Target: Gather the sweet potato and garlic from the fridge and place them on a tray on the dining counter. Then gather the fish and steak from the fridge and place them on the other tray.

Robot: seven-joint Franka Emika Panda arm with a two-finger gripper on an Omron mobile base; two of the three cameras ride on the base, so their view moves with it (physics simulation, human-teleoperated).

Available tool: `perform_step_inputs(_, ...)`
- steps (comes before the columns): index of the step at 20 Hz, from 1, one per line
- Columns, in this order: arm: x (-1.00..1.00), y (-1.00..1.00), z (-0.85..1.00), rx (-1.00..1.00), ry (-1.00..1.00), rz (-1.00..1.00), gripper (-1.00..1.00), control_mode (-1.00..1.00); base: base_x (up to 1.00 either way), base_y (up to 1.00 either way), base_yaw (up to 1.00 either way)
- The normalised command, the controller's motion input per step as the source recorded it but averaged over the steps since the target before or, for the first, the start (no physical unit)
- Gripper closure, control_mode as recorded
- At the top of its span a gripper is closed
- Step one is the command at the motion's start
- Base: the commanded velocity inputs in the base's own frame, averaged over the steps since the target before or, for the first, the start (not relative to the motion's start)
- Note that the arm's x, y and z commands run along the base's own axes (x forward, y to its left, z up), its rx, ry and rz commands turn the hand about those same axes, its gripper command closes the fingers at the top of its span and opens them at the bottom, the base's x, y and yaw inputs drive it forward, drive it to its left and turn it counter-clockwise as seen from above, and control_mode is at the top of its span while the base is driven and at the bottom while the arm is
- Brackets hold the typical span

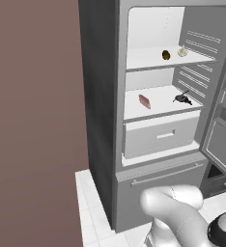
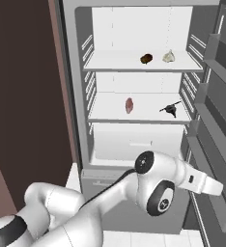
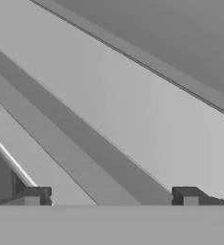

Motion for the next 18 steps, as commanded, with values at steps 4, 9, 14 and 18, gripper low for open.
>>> perform_step_inputs(4,0.58,0.64,0.25,0.04,-0.06,0.13,-1.0,-1.0,0.0,0.0,0.0)
perform_step_inputs(9,0.68,0.5,0.3,0.13,-0.04,0.15,-1.0,-1.0,0.0,0.0,0.0)
perform_step_inputs(14,0.59,0.4,0.35,0.2,-0.1,0.15,-1.0,-1.0,0.0,0.0,0.0)
perform_step_inputs(18,0.18,0.36,0.48,0.13,-0.16,0.17,-1.0,-1.0,0.0,0.0,0.0)
